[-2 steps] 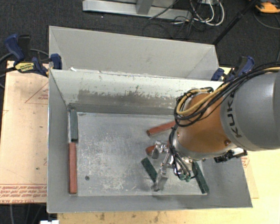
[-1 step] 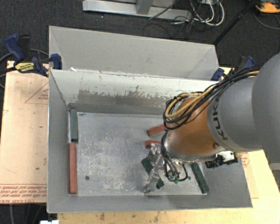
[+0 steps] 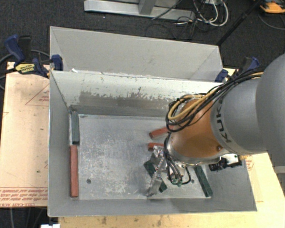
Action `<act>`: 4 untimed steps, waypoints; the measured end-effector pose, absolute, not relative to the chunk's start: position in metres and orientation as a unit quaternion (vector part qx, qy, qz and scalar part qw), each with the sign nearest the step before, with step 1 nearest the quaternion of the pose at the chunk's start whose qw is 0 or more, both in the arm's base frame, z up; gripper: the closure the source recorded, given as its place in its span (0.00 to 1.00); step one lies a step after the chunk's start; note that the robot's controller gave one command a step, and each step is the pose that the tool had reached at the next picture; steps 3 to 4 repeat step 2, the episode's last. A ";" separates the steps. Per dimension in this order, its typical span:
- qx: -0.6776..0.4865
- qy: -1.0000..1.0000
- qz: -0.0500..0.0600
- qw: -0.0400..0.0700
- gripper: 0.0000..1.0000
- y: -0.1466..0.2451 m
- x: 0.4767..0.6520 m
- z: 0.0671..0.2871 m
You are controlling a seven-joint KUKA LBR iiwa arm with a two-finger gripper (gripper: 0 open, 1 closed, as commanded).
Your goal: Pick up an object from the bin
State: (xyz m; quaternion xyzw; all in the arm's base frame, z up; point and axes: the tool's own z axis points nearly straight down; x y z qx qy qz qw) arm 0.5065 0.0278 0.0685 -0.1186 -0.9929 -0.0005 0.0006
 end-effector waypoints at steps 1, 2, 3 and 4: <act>-0.119 -0.993 -0.001 -0.001 1.00 0.028 0.508 0.070; -0.118 -0.993 -0.001 -0.005 1.00 0.028 0.510 0.179; -0.118 -0.993 -0.001 -0.005 1.00 0.028 0.510 0.179; -0.118 -0.993 -0.001 -0.005 1.00 0.028 0.510 0.179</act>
Offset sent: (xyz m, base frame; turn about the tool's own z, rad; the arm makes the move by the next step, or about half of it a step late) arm 0.0000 0.0000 0.0000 0.0000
